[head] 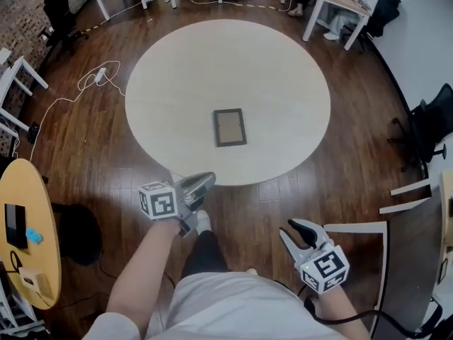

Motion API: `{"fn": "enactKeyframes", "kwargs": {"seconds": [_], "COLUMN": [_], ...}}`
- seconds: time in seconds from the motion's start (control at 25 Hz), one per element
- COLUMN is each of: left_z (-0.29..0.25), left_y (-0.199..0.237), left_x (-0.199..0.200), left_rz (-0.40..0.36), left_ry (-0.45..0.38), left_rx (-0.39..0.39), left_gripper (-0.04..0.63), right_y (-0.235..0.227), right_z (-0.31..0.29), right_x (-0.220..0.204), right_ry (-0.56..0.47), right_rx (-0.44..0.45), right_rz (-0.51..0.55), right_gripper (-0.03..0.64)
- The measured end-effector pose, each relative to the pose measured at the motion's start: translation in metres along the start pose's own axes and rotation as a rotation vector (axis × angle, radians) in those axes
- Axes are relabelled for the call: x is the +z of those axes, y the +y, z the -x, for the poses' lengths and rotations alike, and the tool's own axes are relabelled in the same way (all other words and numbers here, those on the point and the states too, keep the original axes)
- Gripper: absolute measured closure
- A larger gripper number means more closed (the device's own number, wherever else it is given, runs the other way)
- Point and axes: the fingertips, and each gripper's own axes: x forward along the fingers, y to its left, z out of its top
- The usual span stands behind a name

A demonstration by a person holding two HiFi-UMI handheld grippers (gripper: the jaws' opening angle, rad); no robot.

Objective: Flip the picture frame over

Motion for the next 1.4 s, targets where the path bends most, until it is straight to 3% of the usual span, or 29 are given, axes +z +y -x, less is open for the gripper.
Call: {"fn": "enactKeyframes", "kwargs": {"seconds": [0.16, 0.24, 0.44, 0.56, 0.8, 1.12, 1.4], "left_z": [0.046, 0.07, 0.116, 0.125, 0.167, 0.176, 0.188], "left_y": [-0.086, -0.124, -0.193, -0.208, -0.252, -0.259, -0.256], "left_x": [-0.064, -0.098, -0.171, -0.197, -0.203, -0.183, -0.182], "left_rz": [-0.04, -0.052, -0.174, -0.241, -0.268, -0.345, -0.404], "left_ry": [-0.123, -0.136, -0.036, 0.022, 0.017, 0.02, 0.05], "left_rx": [0.068, 0.103, 0.202, 0.204, 0.146, 0.065, 0.053], "left_gripper": [0.595, 0.595, 0.595, 0.595, 0.595, 0.595, 0.595], "right_y": [0.024, 0.035, 0.064, 0.076, 0.147, 0.161, 0.17], "right_z": [0.042, 0.062, 0.094, 0.093, 0.109, 0.116, 0.121], "right_x": [-0.035, -0.049, -0.075, -0.076, -0.041, -0.032, -0.025], "right_ry": [-0.027, -0.032, -0.032, -0.065, -0.125, -0.125, -0.148], "right_rx": [0.085, 0.124, 0.194, 0.179, 0.173, 0.112, 0.058], "right_rz": [0.024, 0.028, 0.057, 0.061, 0.075, 0.111, 0.104], "right_gripper": [0.505, 0.505, 0.505, 0.505, 0.499, 0.499, 0.499]}}
